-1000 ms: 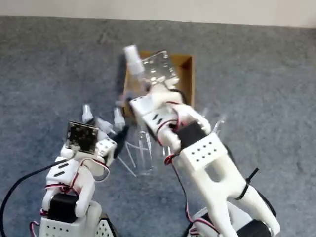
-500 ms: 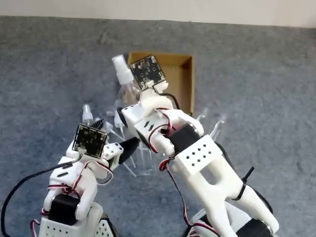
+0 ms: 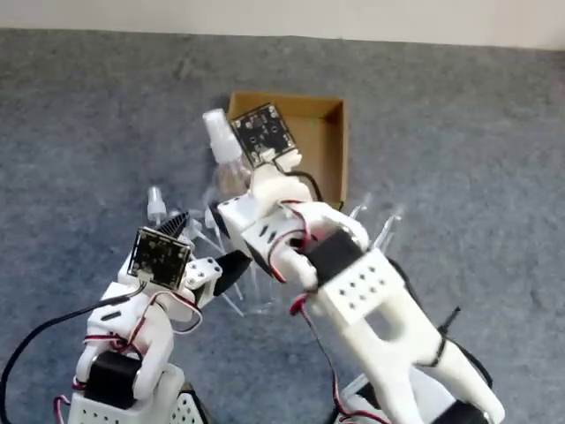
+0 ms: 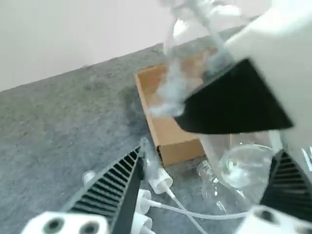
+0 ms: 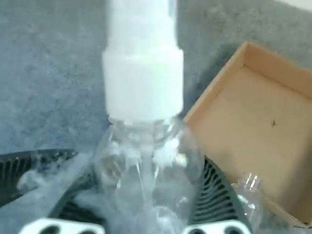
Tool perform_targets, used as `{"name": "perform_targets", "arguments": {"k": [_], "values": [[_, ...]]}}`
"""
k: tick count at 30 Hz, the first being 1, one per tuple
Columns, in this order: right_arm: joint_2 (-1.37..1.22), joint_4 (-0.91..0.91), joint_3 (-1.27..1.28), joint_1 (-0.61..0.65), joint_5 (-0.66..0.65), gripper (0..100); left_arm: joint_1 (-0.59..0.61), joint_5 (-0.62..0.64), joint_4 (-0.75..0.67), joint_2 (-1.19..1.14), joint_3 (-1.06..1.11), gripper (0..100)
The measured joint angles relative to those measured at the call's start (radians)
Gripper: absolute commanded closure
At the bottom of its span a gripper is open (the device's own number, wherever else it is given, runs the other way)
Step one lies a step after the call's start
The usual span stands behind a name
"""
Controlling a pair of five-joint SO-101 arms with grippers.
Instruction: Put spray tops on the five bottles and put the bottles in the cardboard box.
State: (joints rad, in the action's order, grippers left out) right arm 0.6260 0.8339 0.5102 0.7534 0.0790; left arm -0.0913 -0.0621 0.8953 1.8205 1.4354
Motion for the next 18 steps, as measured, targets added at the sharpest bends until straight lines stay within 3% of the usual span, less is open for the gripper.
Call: {"name": "perform_targets", "arguments": {"k": [11, 18], "values": [[0.08, 0.051, 0.0, -0.028, -0.031, 99.5, -0.003, -0.005, -0.003, 0.0, -0.002, 75], [-0.084, -0.054, -0.066, -0.175, -0.035, 99.5, 0.017, -0.012, -0.003, -0.009, 0.003, 79]]}}
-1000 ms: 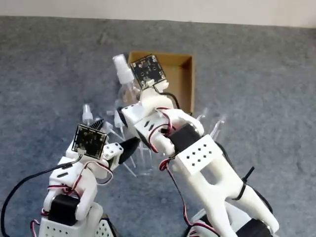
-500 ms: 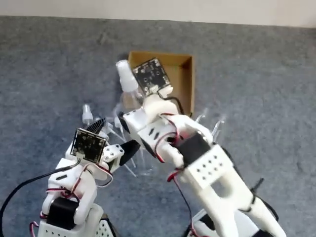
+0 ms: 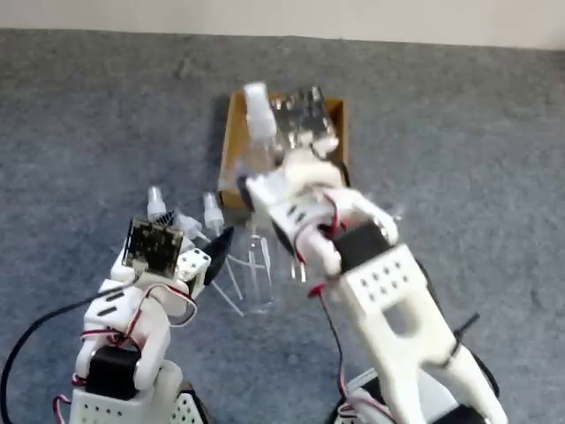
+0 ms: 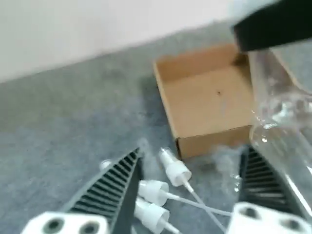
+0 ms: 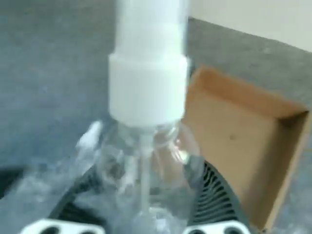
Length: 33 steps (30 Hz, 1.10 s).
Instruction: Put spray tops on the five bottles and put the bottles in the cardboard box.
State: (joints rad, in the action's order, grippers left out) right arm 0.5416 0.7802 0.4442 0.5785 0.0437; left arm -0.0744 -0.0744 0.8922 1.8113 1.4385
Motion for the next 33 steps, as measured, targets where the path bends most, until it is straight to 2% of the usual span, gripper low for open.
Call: {"name": "perform_targets", "arguments": {"k": [4, 6, 10, 14, 16, 21, 30, 33], "values": [[-0.215, -0.084, -0.138, -0.044, 0.0, 99.5, 0.066, 0.0, 0.0, -0.002, 0.0, 95], [-0.325, -0.144, -0.21, -0.046, 0.0, 99.5, 0.098, 0.0, 0.0, -0.002, 0.0, 100], [-0.535, -0.253, -0.361, -0.048, 0.0, 99.5, 0.107, 0.0, 0.0, -0.002, 0.0, 99], [-0.666, -0.265, -0.477, -0.048, 0.002, 99.2, 0.109, 0.0, 0.0, -0.002, 0.0, 99], [-0.669, -0.233, -0.5, -0.048, 0.002, 99.1, 0.109, 0.0, 0.0, -0.002, 0.003, 98], [-0.641, -0.091, -0.519, -0.037, 0.002, 99.4, 0.109, 0.0, -0.025, -0.003, 0.02, 88], [-0.568, -0.061, -0.519, -0.012, 0.002, 99.2, 0.109, 0.0, -0.052, -0.003, 0.029, 88], [-0.529, -0.003, -0.509, 0.037, 0.002, 99.4, 0.109, 0.0, -0.052, -0.003, 0.029, 83]]}}
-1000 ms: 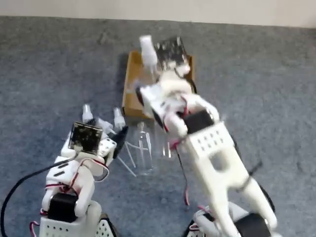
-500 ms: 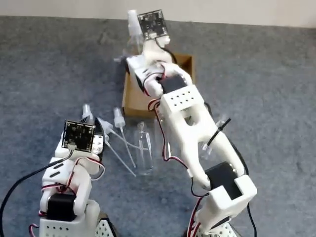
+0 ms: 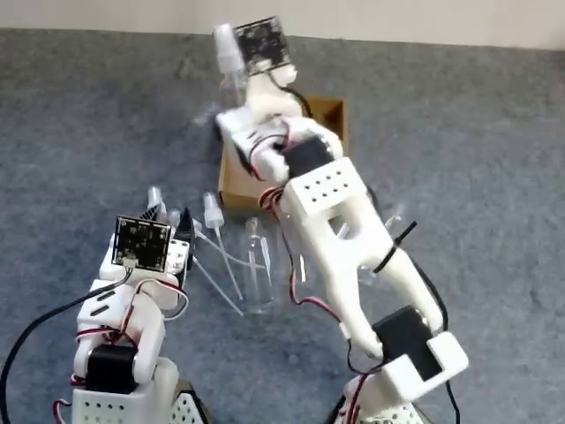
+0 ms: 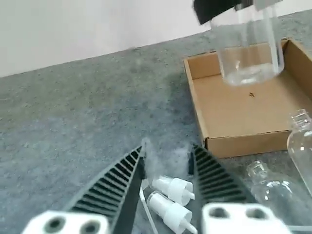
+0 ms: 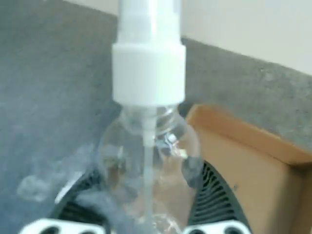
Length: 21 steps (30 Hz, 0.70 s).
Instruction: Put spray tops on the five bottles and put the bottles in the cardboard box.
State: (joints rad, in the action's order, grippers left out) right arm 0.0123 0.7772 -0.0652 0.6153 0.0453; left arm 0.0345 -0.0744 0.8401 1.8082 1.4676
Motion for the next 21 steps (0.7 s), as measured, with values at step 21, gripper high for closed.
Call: {"name": "perform_targets", "arguments": {"k": [21], "values": [[0.54, 0.003, 0.471, 0.172, -0.002, 99.4, -0.08, 0.003, 0.005, -0.003, -0.04, 71]]}}
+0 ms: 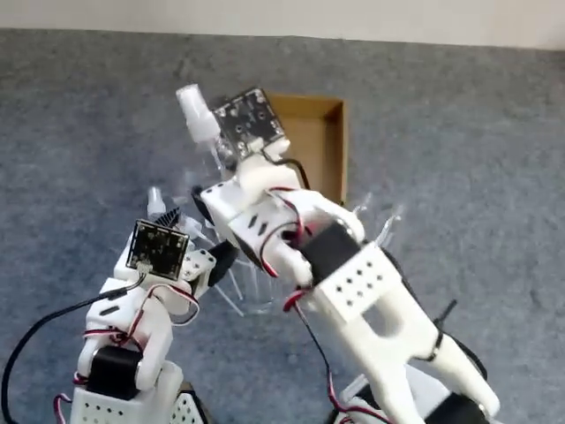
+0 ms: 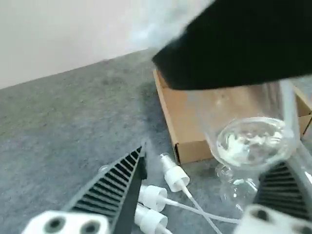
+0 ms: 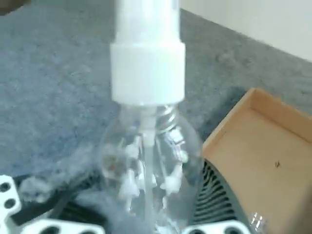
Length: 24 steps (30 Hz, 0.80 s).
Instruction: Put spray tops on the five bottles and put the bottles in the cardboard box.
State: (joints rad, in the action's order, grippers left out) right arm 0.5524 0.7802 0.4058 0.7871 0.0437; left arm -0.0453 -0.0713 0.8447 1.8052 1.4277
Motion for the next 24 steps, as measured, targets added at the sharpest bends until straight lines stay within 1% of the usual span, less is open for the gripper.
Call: {"name": "perform_targets", "arguments": {"k": [2, 4, 6, 14, 18, 20, 24], "values": [[0.028, -0.051, 0.046, 0.0, 0.002, 99.4, 0.0, 0.025, 0.037, 0.0, -0.041, 71], [0.038, -0.109, 0.097, 0.002, 0.003, 99.4, 0.0, 0.037, 0.117, 0.0, -0.103, 71], [0.041, -0.149, 0.141, 0.003, 0.003, 99.4, -0.025, 0.041, 0.158, 0.0, -0.13, 71], [0.035, -0.167, 0.189, 0.003, 0.003, 99.4, -0.068, 0.041, 0.163, 0.0, -0.133, 71], [0.031, -0.173, 0.207, 0.005, 0.002, 99.4, -0.11, 0.041, 0.163, 0.0, -0.133, 71], [0.031, -0.176, 0.207, -0.02, 0.002, 99.4, -0.118, 0.046, 0.183, 0.005, -0.147, 71], [0.031, -0.176, 0.207, -0.115, 0.002, 99.4, -0.112, 0.048, 0.219, 0.006, -0.155, 71]]}}
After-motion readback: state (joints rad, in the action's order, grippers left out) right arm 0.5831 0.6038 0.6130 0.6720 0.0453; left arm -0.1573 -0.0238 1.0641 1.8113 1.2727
